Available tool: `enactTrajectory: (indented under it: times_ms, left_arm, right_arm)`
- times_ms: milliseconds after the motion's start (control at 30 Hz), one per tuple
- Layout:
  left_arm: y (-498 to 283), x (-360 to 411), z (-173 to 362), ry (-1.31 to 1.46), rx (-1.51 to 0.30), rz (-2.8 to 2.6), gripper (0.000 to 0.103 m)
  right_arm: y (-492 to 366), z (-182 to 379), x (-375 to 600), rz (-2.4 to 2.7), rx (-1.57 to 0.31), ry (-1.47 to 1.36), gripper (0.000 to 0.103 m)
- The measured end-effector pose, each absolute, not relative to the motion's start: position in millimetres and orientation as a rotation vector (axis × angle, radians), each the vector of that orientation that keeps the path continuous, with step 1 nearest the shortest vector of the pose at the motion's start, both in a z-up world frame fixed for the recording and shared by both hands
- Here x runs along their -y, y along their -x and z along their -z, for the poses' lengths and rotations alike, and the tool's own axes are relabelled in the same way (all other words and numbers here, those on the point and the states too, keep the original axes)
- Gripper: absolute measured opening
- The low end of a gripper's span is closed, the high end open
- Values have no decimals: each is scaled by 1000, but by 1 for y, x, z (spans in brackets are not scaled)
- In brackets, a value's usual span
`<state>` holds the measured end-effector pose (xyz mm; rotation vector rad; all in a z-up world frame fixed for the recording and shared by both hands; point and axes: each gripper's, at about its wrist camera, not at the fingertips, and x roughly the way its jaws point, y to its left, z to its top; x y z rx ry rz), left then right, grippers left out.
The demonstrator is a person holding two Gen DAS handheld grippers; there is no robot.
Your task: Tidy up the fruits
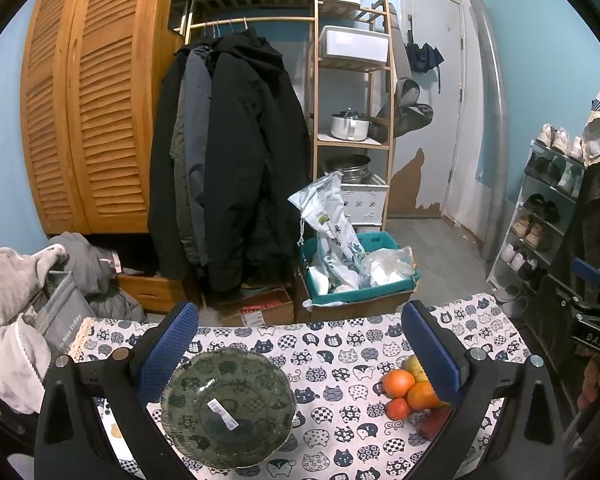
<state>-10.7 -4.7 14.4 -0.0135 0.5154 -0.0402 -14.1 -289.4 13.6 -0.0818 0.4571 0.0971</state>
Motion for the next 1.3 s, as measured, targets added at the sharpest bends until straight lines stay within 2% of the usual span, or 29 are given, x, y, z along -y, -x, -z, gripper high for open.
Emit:
enactTrajectory:
  times_ms: [1300]
  left_arm:
    - [12,9,-13,26,-517,44,103]
  right_arm:
    - [15,-22,298,-79,-453,93,93]
